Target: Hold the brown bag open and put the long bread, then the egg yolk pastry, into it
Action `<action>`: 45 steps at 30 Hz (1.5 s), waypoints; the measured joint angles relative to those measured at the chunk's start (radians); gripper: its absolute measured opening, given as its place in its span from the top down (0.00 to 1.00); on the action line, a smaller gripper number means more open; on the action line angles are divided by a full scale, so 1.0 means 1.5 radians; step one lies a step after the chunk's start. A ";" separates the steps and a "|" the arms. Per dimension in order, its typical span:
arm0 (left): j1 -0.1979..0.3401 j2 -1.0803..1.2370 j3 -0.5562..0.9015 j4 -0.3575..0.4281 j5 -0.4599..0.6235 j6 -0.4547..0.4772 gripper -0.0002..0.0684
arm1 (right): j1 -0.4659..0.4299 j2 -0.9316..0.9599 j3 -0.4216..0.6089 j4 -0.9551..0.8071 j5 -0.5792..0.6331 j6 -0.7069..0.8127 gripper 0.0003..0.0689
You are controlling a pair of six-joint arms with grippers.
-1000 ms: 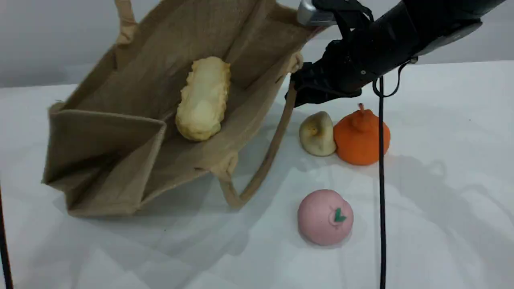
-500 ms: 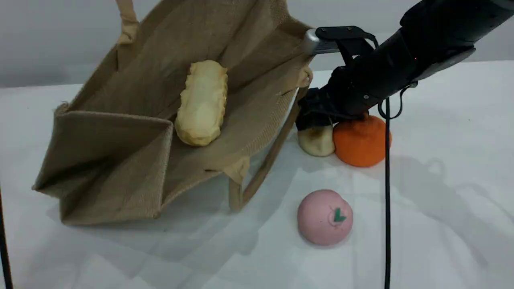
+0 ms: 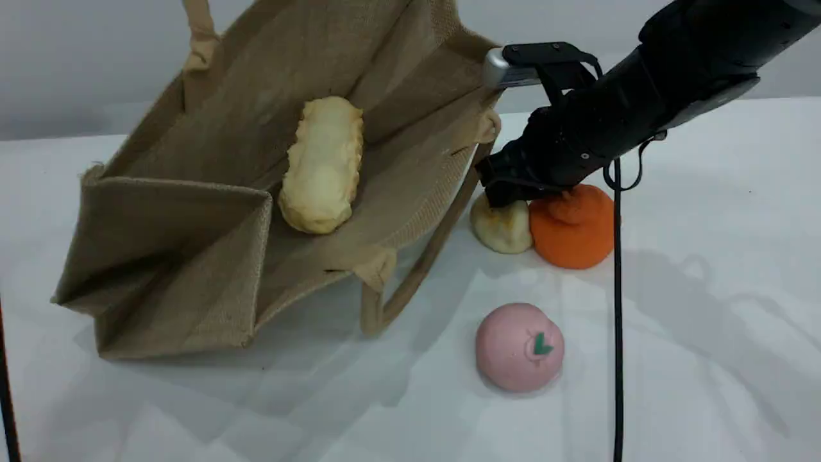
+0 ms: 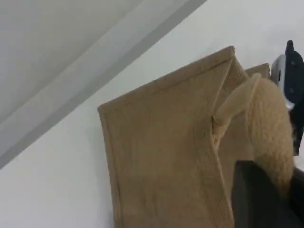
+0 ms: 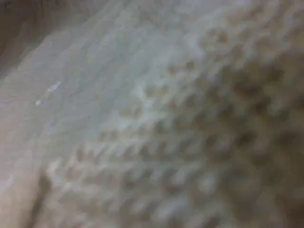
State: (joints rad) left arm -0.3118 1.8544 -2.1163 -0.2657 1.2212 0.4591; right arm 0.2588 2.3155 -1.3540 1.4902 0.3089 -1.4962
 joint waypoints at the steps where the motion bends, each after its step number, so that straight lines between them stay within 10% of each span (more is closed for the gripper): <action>1: 0.000 0.000 0.000 0.000 0.000 0.000 0.86 | 0.000 -0.003 0.000 -0.003 0.000 0.000 0.95; 24: 0.000 0.000 0.000 -0.003 0.000 -0.001 0.86 | -0.061 -0.108 0.000 -0.025 -0.181 0.007 0.95; 45: 0.000 0.000 0.000 -0.005 0.000 0.002 0.86 | -0.160 -0.339 0.008 -0.286 0.167 0.257 0.95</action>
State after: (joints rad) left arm -0.3118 1.8544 -2.1163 -0.2728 1.2219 0.4622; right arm 0.0182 1.8073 -1.3414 1.0619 0.5590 -1.1109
